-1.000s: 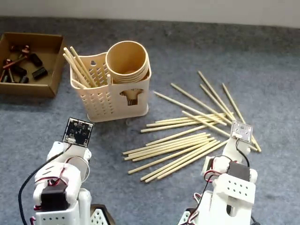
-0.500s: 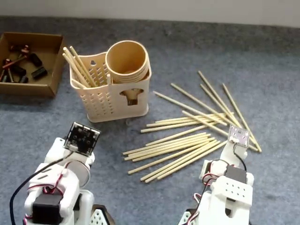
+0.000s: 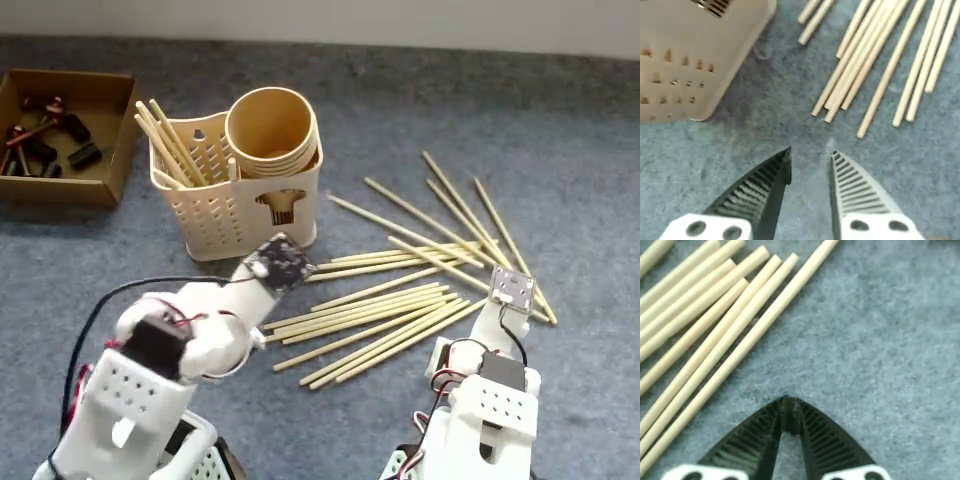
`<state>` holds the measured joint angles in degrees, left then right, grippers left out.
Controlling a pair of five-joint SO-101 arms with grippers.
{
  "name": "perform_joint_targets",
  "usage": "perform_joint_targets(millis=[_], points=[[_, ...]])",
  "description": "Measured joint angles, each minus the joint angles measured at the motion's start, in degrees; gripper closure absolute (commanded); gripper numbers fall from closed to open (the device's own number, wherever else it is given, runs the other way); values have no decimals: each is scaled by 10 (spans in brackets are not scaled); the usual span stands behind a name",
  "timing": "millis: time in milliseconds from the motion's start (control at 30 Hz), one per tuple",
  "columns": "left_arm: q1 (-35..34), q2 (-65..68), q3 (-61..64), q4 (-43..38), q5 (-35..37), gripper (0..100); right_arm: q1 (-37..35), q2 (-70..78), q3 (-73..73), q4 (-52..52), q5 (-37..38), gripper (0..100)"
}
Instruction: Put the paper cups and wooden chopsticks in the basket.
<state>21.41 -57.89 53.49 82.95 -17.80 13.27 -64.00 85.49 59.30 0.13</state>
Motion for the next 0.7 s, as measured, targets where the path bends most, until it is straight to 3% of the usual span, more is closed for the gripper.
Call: perform_joint_targets(millis=[467,700], points=[[120,252,0,-138,41,832,0,-3,13,-16,0,993],[137,314,0,-200,63,832,0,-3,13,-17,0,993]])
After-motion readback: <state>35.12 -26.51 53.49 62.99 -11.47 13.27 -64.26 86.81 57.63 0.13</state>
